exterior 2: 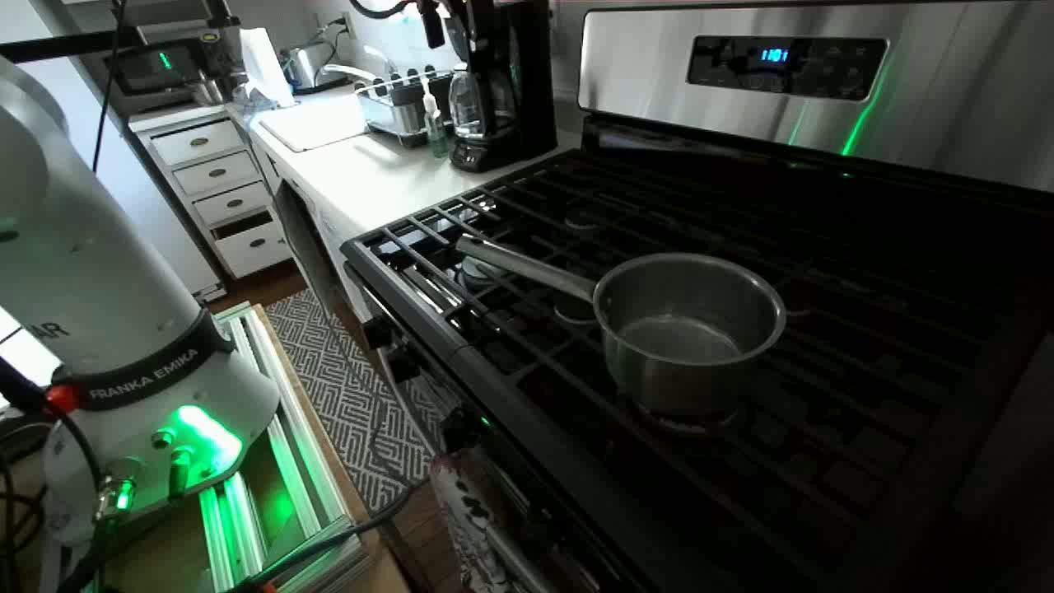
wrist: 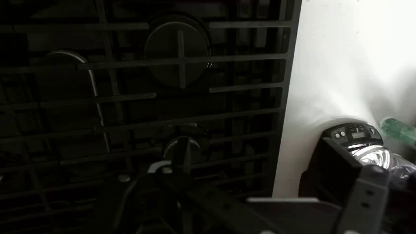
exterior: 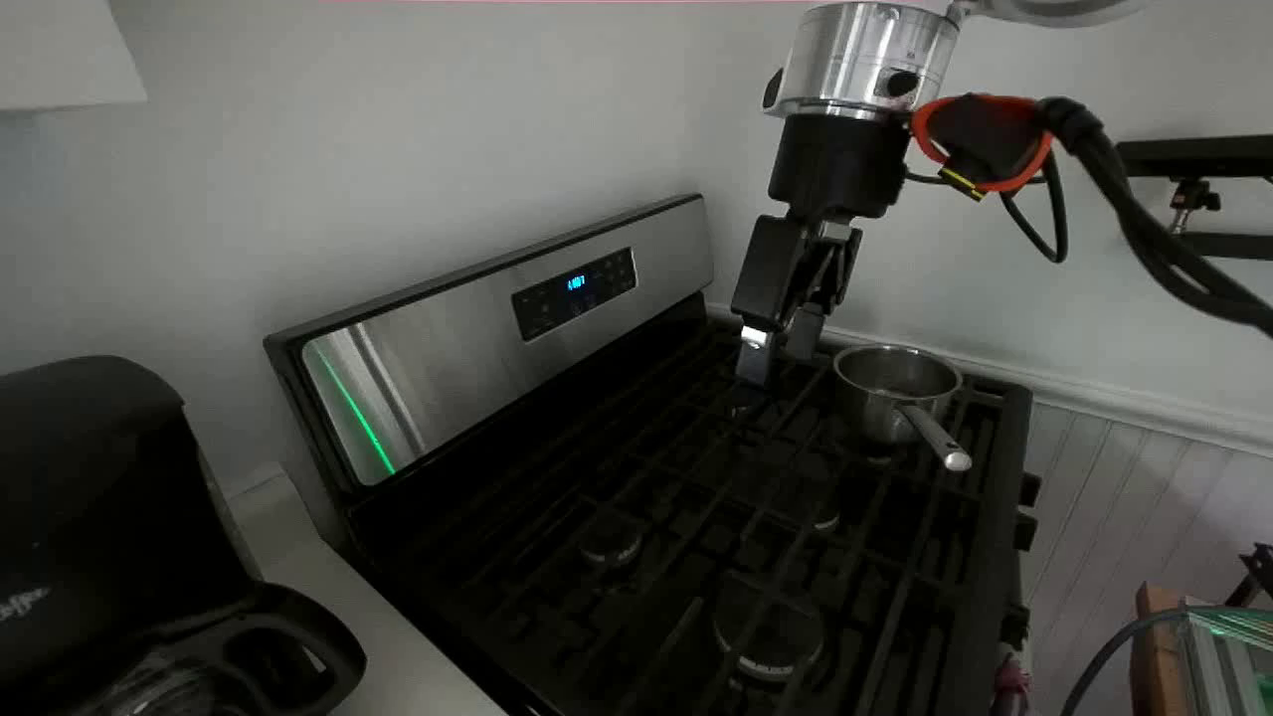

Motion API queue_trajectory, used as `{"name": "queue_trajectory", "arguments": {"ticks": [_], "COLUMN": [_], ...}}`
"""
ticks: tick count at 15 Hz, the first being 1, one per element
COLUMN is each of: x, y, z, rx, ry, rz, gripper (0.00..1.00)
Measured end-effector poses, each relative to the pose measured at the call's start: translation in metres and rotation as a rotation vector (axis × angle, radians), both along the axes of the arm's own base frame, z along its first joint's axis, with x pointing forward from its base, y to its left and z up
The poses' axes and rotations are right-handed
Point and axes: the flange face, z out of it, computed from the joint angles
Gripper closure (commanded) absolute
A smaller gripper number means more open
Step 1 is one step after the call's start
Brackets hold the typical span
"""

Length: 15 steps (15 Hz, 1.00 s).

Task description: Move the silver pot to the left

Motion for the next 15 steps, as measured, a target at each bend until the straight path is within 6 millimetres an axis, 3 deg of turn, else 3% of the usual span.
{"name": "queue_trajectory", "arguments": {"ticks": [9,11,15], "x": [0.000,0.002,0.003], "y": [-0.002,-0.016,-0.071], "z": [-0.001,-0.005,-0.020], "rx": [0.000,-0.002,-0.045], "ry": [0.005,0.019,0.046], "rz": [-0.019,-0.103,-0.310], "gripper": [0.00,0.00,0.00]}}
